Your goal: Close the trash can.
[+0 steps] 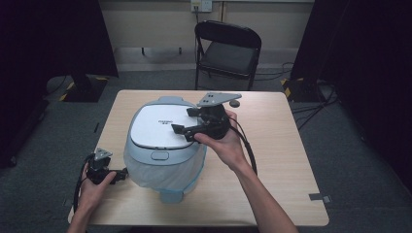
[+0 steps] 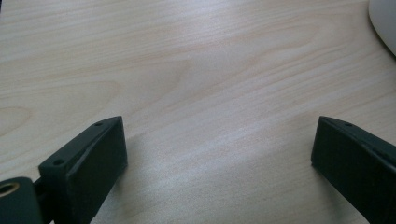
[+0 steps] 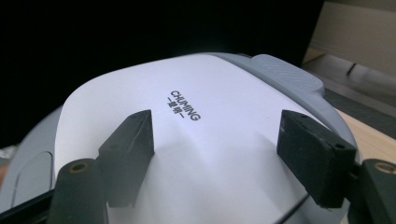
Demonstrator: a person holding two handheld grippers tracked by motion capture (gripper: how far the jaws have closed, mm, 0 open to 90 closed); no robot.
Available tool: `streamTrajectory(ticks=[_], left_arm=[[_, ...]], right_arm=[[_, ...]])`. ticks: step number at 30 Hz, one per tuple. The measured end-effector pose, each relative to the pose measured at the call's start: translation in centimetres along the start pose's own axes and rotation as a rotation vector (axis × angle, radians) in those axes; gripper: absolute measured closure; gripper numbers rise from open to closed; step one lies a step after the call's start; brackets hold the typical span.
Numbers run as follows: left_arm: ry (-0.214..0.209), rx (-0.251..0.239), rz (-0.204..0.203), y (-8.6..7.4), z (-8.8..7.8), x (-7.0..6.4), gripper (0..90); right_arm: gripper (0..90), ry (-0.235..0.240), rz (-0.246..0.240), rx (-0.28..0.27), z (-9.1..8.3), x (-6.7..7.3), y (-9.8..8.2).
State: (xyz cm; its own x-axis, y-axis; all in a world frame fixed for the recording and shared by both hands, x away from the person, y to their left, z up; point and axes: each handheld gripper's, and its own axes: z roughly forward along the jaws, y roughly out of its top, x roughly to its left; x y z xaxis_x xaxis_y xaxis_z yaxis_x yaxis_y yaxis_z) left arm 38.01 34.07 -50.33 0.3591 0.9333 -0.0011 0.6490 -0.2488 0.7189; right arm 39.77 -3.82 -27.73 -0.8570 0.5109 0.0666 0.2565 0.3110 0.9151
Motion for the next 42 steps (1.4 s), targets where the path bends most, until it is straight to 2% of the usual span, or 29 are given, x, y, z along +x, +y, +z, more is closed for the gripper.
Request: streamTrajectory(ticks=[4,6,11,13,14,17,23,24,28,30,31,34,35,42], left_arm=[[0.000,0.000,0.000,0.0,0.0,0.0,3.0],[0.000,0.000,0.000,0.0,0.0,0.0,3.0],[0.002,-0.003,-0.004,0.0,0.0,0.0,3.0],[0.005,-0.005,-0.007,0.0,0.0,-0.1,3.0],[0.005,-0.001,-0.006,-0.1,0.0,-0.1,3.0],[0.005,-0.002,-0.008,0.0,0.0,-0.1,3.1],[0.004,-0.004,-0.007,0.0,0.0,-0.1,3.0],[0.004,-0.004,-0.007,0.0,0.0,-0.1,3.0],[0.005,-0.004,-0.007,0.0,0.0,-0.1,3.0],[0.005,-0.004,-0.007,0.0,0.0,-0.1,3.0],[0.005,-0.004,-0.007,0.0,0.0,-0.1,3.0],[0.005,-0.004,-0.006,-0.1,0.0,-0.1,3.0],[0.005,-0.004,-0.006,-0.1,0.0,-0.1,3.1],[0.005,-0.003,-0.006,-0.1,0.0,-0.1,3.0]], right_arm=[[26.4,-0.001,-0.017,-0.002,0.2,0.9,0.0],[26.5,-0.002,-0.018,-0.024,0.2,1.4,-0.4],[26.7,0.003,-0.027,-0.037,0.1,2.0,-0.7],[26.8,0.003,-0.030,-0.031,0.0,2.2,-0.8],[27.5,-0.029,-0.055,-0.006,0.1,2.6,-0.8],[27.3,-0.025,-0.061,0.025,0.1,2.8,-0.4],[26.8,-0.017,-0.046,0.016,0.5,2.0,0.0],[24.4,0.004,-0.021,0.003,0.5,1.4,0.1],[22.9,-0.015,-0.010,-0.006,0.7,0.8,0.1],[22.5,-0.024,0.021,-0.033,0.4,0.0,0.1],[22.5,-0.024,0.021,-0.033,0.4,0.0,0.1],[21.9,-0.052,0.027,-0.036,-0.3,-0.5,0.1],[21.8,-0.082,0.028,-0.033,-0.9,-0.9,0.0],[21.9,-0.137,0.060,-0.056,-2.5,-2.4,-0.7]])
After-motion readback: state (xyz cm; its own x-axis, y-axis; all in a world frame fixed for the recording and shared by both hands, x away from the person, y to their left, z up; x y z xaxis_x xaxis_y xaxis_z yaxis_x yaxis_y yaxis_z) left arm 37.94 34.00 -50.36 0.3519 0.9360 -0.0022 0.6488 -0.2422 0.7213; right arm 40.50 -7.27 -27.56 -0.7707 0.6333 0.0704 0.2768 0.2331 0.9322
